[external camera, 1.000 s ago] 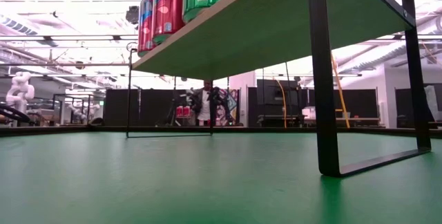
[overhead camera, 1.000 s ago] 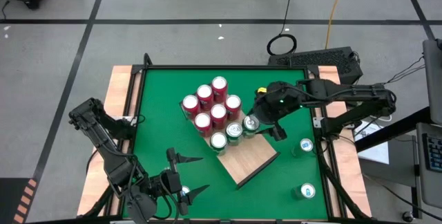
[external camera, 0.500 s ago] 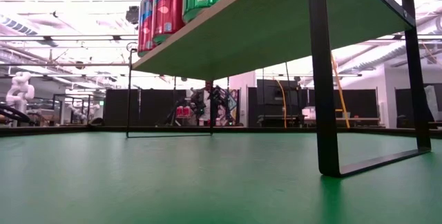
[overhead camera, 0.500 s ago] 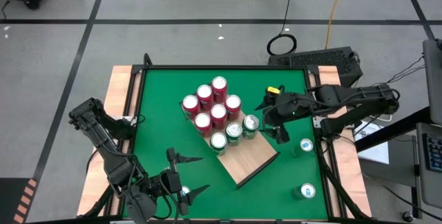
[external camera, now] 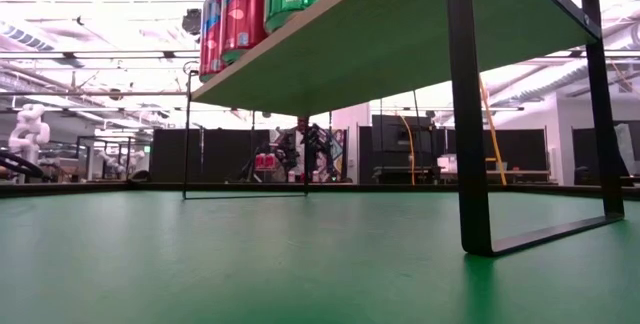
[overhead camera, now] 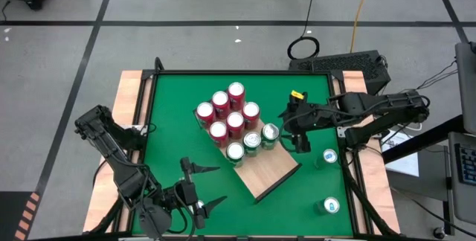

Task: Place canned beverage on shelf
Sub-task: Put the green soda can on the shelf aligned with the other green soda can

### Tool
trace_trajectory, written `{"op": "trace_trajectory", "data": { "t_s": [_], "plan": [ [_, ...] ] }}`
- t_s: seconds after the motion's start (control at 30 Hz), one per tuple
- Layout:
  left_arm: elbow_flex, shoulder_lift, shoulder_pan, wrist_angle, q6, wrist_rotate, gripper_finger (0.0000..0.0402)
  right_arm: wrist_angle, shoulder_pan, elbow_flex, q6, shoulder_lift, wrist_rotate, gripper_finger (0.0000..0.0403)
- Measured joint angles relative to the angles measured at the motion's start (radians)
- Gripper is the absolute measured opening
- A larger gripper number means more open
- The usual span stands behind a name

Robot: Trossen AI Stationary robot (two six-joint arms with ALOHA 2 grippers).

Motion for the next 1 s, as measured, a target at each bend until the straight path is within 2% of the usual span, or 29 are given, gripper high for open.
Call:
{"op": "trace_trajectory", "data": {
  "t_s": [1.0],
  "plan": [
    [0.000, 0.000, -0.001, -0.007, 0.000, 0.001, 0.0377, 0.011, -0.010, 0.000, -0.030, 0.017, 0.026, 0.0288]
  ]
}}
